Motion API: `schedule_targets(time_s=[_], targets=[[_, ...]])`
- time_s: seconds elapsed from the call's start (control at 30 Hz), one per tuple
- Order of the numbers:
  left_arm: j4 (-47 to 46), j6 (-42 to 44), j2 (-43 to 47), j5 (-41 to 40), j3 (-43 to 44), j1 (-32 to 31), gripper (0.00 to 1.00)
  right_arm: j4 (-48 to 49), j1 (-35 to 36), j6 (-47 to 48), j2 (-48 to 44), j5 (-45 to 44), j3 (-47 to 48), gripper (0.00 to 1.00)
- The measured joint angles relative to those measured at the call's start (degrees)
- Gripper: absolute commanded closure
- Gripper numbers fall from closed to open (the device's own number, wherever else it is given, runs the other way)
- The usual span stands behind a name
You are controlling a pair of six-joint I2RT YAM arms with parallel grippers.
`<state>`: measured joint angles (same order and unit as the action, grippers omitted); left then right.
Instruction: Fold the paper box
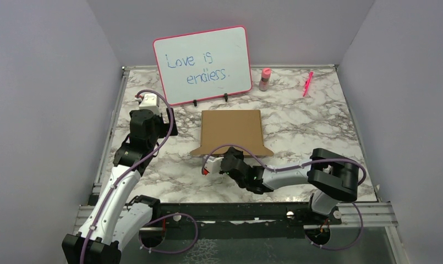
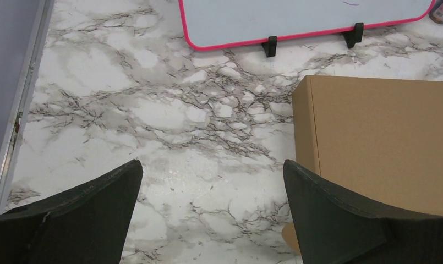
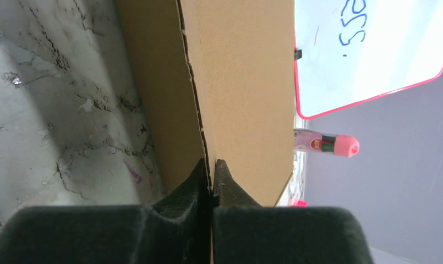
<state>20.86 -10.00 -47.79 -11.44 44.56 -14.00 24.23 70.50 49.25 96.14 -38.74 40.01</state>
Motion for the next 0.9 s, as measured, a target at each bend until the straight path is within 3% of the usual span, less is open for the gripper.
schedule_targets(time_s=[0.4,0.9], targets=[[-0.07,-0.07,1.09,0.24,0.00,0.00,0.01,-14.82,0.00,-4.35,-7.43,4.39,7.10,0.99],[1.38,0.87,7.52,-0.79,6.69,0.00,0.01,-51.71,-0.70,-14.78,-9.79,18.62,32.94,0.99]])
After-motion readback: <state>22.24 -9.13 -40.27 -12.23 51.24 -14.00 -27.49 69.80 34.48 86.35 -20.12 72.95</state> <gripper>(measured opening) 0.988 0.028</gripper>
